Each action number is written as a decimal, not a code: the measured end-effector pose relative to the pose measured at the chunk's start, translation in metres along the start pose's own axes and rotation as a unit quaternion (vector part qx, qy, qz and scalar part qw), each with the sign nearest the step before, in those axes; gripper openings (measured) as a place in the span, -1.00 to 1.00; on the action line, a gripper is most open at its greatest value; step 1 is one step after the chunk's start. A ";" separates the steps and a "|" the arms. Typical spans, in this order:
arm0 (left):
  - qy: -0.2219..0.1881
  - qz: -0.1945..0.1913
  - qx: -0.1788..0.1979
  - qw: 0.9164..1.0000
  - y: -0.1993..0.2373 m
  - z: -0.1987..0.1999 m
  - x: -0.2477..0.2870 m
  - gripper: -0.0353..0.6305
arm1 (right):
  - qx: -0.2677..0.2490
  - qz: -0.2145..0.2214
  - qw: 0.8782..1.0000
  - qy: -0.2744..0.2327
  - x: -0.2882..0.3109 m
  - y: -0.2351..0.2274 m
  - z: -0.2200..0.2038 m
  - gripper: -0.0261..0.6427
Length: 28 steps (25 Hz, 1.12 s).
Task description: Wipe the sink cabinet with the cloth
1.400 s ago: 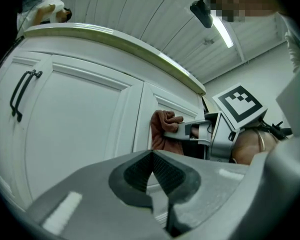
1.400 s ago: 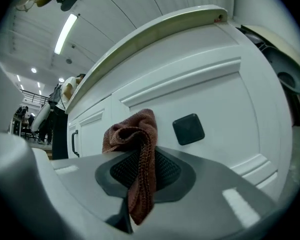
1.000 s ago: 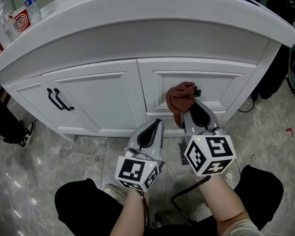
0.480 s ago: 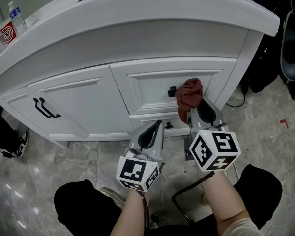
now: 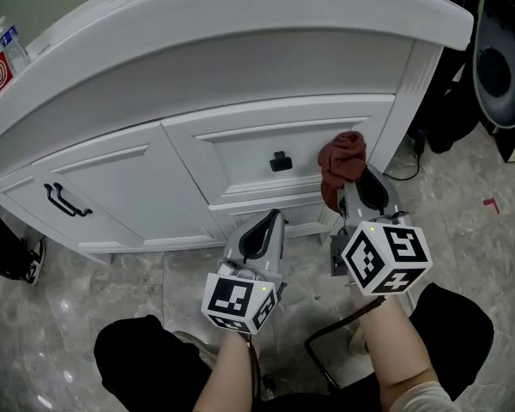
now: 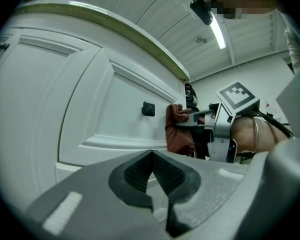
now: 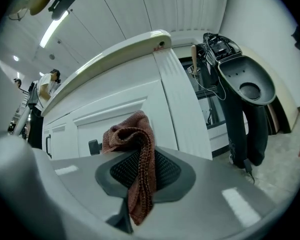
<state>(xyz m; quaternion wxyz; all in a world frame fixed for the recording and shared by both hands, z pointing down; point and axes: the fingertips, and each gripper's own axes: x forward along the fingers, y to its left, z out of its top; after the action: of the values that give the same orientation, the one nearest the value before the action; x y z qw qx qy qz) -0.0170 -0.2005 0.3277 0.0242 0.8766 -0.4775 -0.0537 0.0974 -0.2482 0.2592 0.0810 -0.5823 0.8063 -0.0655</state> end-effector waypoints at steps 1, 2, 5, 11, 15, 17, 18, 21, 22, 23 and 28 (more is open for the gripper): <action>-0.001 -0.004 -0.001 1.000 -0.004 0.000 0.002 -0.89 | 0.001 -0.002 1.000 0.000 -0.002 -0.002 0.001 -0.66; -0.002 -0.007 -0.002 1.000 -0.007 0.000 0.003 -0.89 | 0.001 -0.006 1.000 0.000 -0.004 -0.005 0.001 -0.66; -0.003 -0.014 -0.003 1.000 -0.013 0.002 0.005 -0.89 | -0.004 -0.024 1.000 0.000 -0.009 -0.015 0.003 -0.66; -0.001 -0.003 0.001 1.000 -0.003 0.003 -0.005 -0.89 | -0.011 -0.058 0.998 -0.011 -0.017 -0.019 0.002 -0.66; 0.004 0.024 0.004 1.000 0.021 0.003 -0.026 -0.89 | -0.018 0.016 1.000 -0.001 -0.009 0.043 -0.020 -0.66; 0.005 0.040 0.004 0.999 0.036 0.003 -0.038 -0.89 | -0.023 0.054 0.998 0.007 -0.005 0.078 -0.033 -0.66; 0.006 0.048 0.004 0.999 0.043 0.003 -0.044 -0.89 | -0.025 0.072 0.997 0.013 -0.003 0.095 -0.040 -0.66; 0.008 0.071 0.001 0.997 0.065 0.001 -0.062 -0.89 | -0.021 0.122 0.992 0.035 0.004 0.138 -0.064 -0.66; 0.007 0.078 0.000 0.997 0.072 0.000 -0.067 -0.89 | -0.017 0.134 0.990 0.043 0.007 0.149 -0.072 -0.66; 0.007 0.085 -0.002 0.996 0.078 0.000 -0.072 -0.89 | -0.013 0.144 0.988 0.049 0.010 0.159 -0.078 -0.66; 0.011 0.102 -0.005 0.995 0.097 -0.002 -0.090 -0.89 | 0.001 0.171 0.983 0.061 0.029 0.193 -0.096 -0.66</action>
<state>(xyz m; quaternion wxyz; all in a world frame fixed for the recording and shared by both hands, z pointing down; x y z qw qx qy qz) -0.1457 -0.1776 0.3455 0.0393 0.8238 -0.5638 -0.0439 -0.1104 -0.2138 0.3131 0.0419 -0.4302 0.8975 -0.0870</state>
